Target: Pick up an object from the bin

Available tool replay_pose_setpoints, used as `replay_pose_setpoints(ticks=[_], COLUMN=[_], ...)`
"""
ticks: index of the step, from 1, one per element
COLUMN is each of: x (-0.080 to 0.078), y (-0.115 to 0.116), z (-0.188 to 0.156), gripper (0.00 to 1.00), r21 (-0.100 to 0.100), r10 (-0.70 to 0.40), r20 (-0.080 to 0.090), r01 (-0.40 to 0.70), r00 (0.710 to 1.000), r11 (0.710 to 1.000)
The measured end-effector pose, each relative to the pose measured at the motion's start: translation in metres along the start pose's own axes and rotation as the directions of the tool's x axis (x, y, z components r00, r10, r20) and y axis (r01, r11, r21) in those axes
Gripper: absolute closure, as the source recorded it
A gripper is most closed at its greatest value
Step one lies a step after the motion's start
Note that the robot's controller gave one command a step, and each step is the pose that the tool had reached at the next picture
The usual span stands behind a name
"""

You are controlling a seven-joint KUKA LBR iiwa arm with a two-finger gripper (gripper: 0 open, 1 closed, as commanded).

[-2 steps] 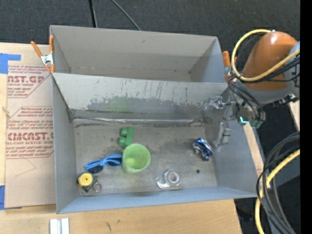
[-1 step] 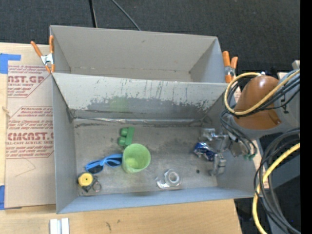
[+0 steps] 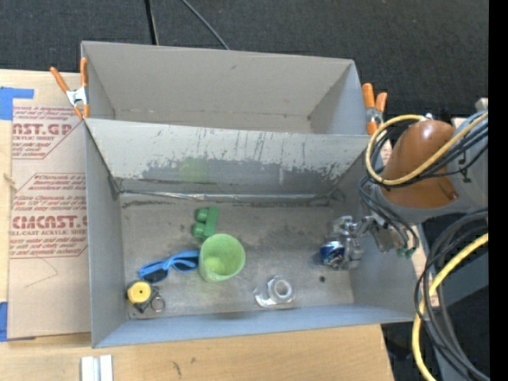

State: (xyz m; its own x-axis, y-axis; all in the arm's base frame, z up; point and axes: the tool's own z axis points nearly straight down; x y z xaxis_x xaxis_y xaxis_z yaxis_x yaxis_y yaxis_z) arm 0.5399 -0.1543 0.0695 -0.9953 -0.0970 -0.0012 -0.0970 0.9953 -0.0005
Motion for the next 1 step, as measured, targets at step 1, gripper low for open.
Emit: replay_pose_setpoints(ticks=[1], x=[0.0158], y=[0.0091], z=[-0.1384], gripper=[1.0], r21=[0.003], r10=[-0.004], r20=[0.008], r01=[0.004], r00=[1.0], r11=[1.0])
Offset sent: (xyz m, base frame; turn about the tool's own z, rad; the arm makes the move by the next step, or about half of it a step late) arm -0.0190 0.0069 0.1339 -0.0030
